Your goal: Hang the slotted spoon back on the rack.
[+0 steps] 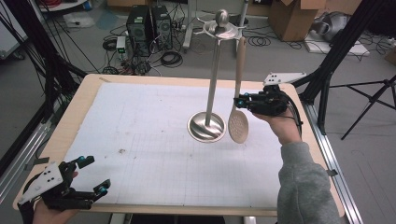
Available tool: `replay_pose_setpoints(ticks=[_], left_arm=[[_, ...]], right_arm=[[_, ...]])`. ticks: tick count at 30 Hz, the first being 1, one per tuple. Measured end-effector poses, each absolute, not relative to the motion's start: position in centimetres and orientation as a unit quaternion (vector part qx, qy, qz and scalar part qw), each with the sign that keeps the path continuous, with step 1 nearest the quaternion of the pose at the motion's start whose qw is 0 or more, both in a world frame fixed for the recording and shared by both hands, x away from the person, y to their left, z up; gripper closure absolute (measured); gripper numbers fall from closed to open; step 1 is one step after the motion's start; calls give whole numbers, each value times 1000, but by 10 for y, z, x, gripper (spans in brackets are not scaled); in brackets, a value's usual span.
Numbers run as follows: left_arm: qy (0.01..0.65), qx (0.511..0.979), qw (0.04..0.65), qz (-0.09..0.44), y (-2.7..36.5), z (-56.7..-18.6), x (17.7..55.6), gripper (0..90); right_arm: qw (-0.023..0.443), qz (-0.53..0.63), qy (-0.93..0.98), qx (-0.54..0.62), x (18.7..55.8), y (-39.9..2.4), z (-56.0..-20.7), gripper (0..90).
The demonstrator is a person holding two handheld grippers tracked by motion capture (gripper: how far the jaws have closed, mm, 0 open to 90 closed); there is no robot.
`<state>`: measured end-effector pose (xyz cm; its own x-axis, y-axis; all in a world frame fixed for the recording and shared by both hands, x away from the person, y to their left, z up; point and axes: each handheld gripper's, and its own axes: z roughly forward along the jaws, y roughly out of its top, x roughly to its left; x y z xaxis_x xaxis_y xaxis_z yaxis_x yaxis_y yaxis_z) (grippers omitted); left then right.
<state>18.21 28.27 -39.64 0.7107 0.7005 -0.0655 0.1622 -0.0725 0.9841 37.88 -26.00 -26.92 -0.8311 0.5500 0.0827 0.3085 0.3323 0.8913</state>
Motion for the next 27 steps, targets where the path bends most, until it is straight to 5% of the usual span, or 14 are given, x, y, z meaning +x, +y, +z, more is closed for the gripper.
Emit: replay_pose_setpoints(ticks=[10,12,15,23,27], left_arm=[[312,699,604,221,283,-397,182,43],[311,699,604,223,284,-396,182,43],[311,700,604,222,283,-397,183,43],[311,700,607,213,280,-397,186,43],[312,698,609,209,279,-397,188,42]], right_arm=[[125,521,800,269,380,-254,-273,758],[131,527,794,273,380,-254,-275,606],[136,523,795,274,378,-255,-276,526],[146,536,784,279,372,-255,-283,135],[148,544,780,271,368,-256,-285,132]])
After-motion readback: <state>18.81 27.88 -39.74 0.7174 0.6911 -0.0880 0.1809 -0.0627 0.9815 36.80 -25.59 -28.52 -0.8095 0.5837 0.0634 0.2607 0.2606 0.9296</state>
